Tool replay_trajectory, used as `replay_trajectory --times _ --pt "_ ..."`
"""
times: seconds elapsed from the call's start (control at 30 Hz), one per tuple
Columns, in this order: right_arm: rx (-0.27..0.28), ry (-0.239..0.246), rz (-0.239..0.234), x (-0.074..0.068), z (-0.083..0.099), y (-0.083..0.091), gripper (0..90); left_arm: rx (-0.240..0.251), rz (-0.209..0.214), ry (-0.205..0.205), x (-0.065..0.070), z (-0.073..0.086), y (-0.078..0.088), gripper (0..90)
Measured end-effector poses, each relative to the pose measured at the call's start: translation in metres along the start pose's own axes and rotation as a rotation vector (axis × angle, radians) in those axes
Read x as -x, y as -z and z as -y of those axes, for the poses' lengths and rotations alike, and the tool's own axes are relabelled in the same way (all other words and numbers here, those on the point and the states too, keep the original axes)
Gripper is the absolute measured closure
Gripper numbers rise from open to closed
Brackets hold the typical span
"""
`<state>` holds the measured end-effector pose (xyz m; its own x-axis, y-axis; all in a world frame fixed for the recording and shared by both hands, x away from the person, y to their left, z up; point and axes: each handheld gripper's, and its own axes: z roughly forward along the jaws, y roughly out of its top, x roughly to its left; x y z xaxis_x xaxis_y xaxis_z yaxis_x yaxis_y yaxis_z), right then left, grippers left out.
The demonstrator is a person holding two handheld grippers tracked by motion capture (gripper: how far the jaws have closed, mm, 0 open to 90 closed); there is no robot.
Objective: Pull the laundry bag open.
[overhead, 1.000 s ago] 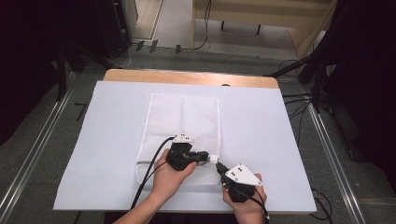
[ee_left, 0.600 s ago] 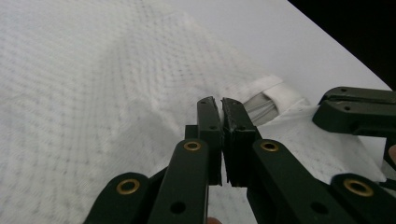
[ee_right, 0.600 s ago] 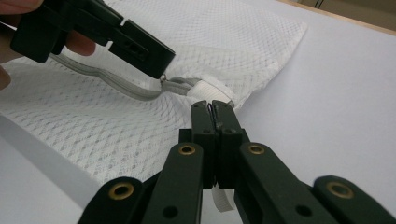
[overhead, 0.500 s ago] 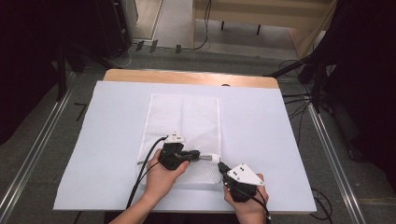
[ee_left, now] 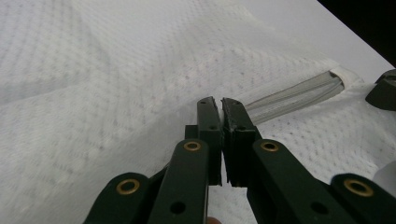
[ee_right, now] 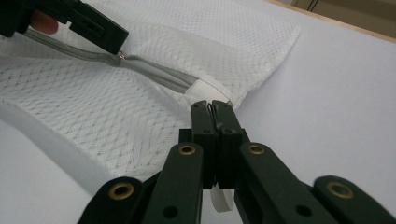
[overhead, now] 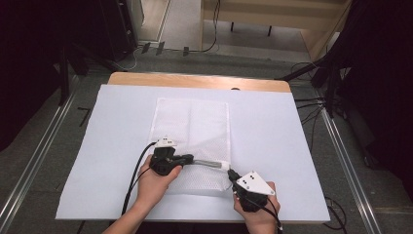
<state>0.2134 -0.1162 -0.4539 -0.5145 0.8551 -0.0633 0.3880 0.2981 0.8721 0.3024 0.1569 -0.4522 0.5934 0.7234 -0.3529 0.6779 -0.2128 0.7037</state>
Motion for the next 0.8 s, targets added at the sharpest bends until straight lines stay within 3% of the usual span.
replay_trajectory --times 0.17,0.23,0.47,0.8 --pt "-0.006 0.004 0.018 0.000 0.000 0.001 90.0 0.010 -0.036 0.003 -0.011 0.003 0.011 87.6" --pt "-0.002 -0.004 0.025 0.003 0.000 0.001 90.0 0.015 -0.031 0.026 -0.018 0.005 0.016 87.6" --pt "-0.003 0.006 0.026 0.001 0.000 0.001 90.0 0.022 -0.060 0.039 -0.034 0.013 0.031 87.6" --pt "-0.009 0.007 0.031 0.002 0.000 0.001 90.0 0.038 -0.096 0.039 -0.050 0.018 0.055 87.5"
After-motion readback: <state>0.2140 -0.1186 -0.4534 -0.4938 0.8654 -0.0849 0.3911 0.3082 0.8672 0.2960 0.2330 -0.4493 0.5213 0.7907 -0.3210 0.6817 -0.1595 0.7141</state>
